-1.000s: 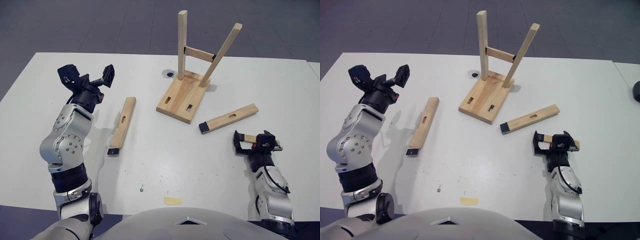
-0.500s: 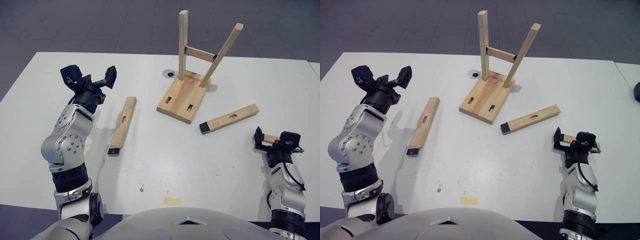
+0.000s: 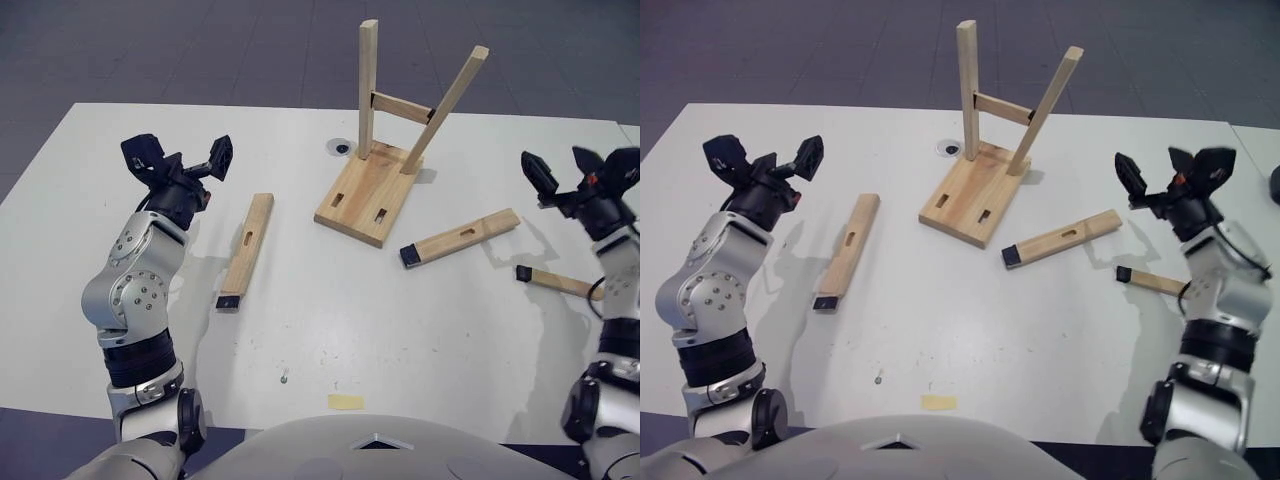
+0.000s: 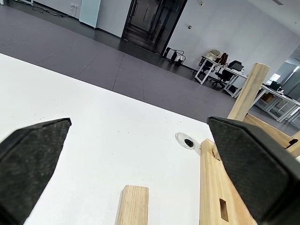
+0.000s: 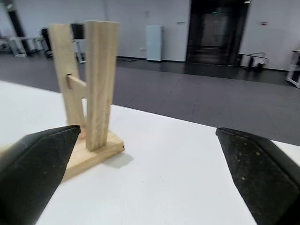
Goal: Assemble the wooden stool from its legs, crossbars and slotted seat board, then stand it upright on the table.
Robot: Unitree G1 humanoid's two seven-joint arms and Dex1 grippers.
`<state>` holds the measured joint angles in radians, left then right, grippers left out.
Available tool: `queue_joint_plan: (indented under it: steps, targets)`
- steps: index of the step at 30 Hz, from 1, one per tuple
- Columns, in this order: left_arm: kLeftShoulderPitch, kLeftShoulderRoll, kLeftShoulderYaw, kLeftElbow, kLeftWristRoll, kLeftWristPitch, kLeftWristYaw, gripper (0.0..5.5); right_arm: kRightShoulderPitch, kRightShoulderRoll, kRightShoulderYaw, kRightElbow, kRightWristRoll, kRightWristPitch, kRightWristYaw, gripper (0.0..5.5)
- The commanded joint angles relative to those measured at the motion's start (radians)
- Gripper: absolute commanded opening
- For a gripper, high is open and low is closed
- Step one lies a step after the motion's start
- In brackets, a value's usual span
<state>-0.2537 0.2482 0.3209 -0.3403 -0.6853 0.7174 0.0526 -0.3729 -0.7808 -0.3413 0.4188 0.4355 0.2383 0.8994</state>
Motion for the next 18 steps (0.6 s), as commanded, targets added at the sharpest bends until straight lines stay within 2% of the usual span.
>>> queue_joint_plan:
  steps: [1,4,6,10,13,18]
  targets:
    - [0.001,0.008,-0.003,0.010,0.022,-0.004,-0.013,5.40,-0.171,-0.235,0.261,0.324,-0.304,-0.255,0.291,5.40]
    - [0.001,0.006,-0.003,0.015,0.031,-0.004,-0.020,5.40,-0.312,-0.291,0.384,0.499,-0.472,-0.408,0.352,5.40]
    - [0.004,0.003,-0.005,0.017,0.035,-0.005,-0.025,5.40,-0.413,-0.300,0.426,0.587,-0.529,-0.435,0.401,5.40]
    - [0.013,-0.005,-0.014,0.019,0.042,-0.006,-0.035,5.40,-0.556,-0.293,0.443,0.683,-0.538,-0.298,0.554,5.40]
    - [0.015,-0.009,-0.018,0.022,0.049,-0.007,-0.040,5.40,-0.577,-0.306,0.481,0.704,-0.571,-0.246,0.655,5.40]
    - [0.016,-0.012,-0.025,0.023,0.056,-0.008,-0.043,5.40,-0.491,-0.336,0.576,0.703,-0.680,-0.352,0.683,5.40]
